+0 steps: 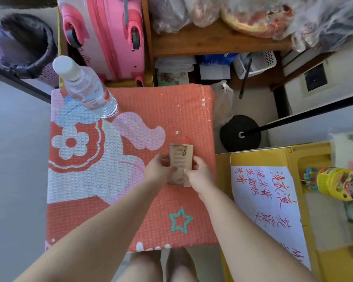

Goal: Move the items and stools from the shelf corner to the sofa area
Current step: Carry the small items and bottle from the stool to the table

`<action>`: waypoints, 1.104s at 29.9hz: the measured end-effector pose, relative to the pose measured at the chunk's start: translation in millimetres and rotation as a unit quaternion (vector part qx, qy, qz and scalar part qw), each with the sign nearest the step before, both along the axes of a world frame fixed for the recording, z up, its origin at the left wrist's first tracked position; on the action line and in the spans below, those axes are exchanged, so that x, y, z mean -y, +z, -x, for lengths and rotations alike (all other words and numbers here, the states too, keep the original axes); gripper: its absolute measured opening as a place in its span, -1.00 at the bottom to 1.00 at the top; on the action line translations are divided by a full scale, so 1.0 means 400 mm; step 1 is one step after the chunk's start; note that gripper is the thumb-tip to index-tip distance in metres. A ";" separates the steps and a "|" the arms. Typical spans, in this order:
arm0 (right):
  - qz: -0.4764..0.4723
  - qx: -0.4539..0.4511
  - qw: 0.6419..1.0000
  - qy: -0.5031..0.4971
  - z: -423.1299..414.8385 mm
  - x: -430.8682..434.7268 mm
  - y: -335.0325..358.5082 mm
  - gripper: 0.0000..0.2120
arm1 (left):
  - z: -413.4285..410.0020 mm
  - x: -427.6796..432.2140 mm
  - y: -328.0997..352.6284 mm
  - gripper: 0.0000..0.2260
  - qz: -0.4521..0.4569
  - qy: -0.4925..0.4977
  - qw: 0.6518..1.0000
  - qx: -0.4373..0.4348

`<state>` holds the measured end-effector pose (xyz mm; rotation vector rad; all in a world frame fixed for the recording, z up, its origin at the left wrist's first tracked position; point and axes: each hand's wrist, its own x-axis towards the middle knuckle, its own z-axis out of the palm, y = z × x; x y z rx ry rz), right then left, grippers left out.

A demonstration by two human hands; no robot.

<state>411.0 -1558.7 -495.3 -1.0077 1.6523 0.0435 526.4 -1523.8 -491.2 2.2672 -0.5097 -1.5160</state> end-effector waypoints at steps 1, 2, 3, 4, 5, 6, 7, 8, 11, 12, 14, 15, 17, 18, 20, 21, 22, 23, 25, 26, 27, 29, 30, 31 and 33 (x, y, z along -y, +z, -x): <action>0.002 0.000 1.000 -0.002 -0.004 -0.002 0.003 -0.47 | 0.000 -0.001 0.000 -0.61 0.001 0.004 1.000 -0.002; 0.004 -0.003 1.000 -0.001 -0.007 -0.004 0.009 -0.48 | 0.001 -0.002 0.004 -0.62 0.001 0.006 1.000 -0.004; 0.006 -0.004 1.000 0.000 -0.009 -0.006 0.016 -0.49 | 0.001 -0.004 0.007 -0.62 0.002 0.010 1.000 -0.004; 0.008 -0.005 1.000 0.002 -0.010 -0.009 0.027 -0.49 | 0.001 -0.008 0.016 -0.62 0.005 0.015 1.000 -0.004; 0.010 -0.005 1.000 0.004 -0.012 -0.010 0.034 -0.49 | 0.000 -0.010 0.022 -0.62 0.008 0.021 1.000 -0.004; 0.011 -0.006 1.000 0.007 -0.014 -0.011 0.041 -0.49 | -0.001 -0.011 0.027 -0.61 0.010 0.025 1.000 -0.003; 0.015 -0.003 1.000 0.011 -0.019 -0.011 0.056 -0.49 | -0.007 -0.015 0.039 -0.60 0.014 0.033 0.999 -0.002; 0.020 0.002 1.000 0.014 -0.025 -0.012 0.069 -0.49 | -0.013 -0.020 0.054 -0.60 0.019 0.041 0.999 -0.002; 0.042 0.021 0.998 0.037 -0.050 -0.016 0.127 -0.50 | -0.036 -0.042 0.111 -0.60 0.045 0.072 0.996 -0.005; 0.050 0.029 0.997 0.046 -0.061 -0.016 0.151 -0.50 | -0.045 -0.050 0.136 -0.60 0.054 0.085 0.995 -0.002; 0.068 0.046 0.995 0.061 -0.082 -0.016 0.196 -0.50 | -0.065 -0.062 0.183 -0.61 0.071 0.104 0.992 0.006; 0.078 0.056 0.993 0.070 -0.094 -0.020 0.227 -0.50 | -0.077 -0.072 0.210 -0.61 0.078 0.115 0.990 0.012; 0.094 0.069 0.988 0.097 -0.127 -0.041 0.290 -0.50 | -0.105 -0.105 0.276 -0.62 0.098 0.142 0.985 0.022; 0.104 0.074 0.985 0.115 -0.149 -0.052 0.321 -0.50 | -0.122 -0.122 0.310 -0.62 0.110 0.153 0.982 0.029; 0.122 0.090 0.979 0.140 -0.188 -0.071 0.365 -0.51 | -0.146 -0.150 0.358 -0.62 0.123 0.171 0.977 0.043; 0.128 0.100 0.975 0.153 -0.210 -0.085 0.394 -0.51 | -0.161 -0.175 0.386 -0.62 0.132 0.188 0.972 0.050; 0.131 0.115 0.970 0.168 -0.237 -0.100 0.423 -0.51 | -0.180 -0.204 0.418 -0.62 0.140 0.209 0.966 0.056; 0.129 0.128 0.967 0.178 -0.255 -0.107 0.439 -0.52 | -0.193 -0.217 0.436 -0.62 0.145 0.223 0.962 0.061; 0.132 0.157 0.955 0.213 -0.308 -0.143 0.488 -0.53 | -0.237 -0.271 0.482 -0.62 0.158 0.266 0.948 0.078; 0.133 0.177 0.948 0.230 -0.343 -0.176 0.516 -0.53 | -0.265 -0.314 0.509 -0.63 0.169 0.289 0.938 0.086; 0.129 0.193 0.943 0.239 -0.368 -0.197 0.530 -0.53 | -0.285 -0.340 0.525 -0.63 0.171 0.301 0.934 0.091; 0.128 0.212 0.932 0.265 -0.425 -0.246 0.559 -0.58 | -0.331 -0.400 0.554 -0.63 0.184 0.329 0.920 0.103; 0.122 0.224 0.925 0.281 -0.461 -0.285 0.577 -0.61 | -0.358 -0.443 0.568 -0.60 0.189 0.350 0.911 0.109; 0.112 0.232 0.921 0.293 -0.495 -0.324 0.592 -0.61 | -0.381 -0.486 0.579 -0.60 0.196 0.369 0.901 0.117; 0.113 0.245 0.912 0.310 -0.555 -0.399 0.613 -0.63 | -0.424 -0.570 0.600 -0.61 0.202 0.395 0.887 0.131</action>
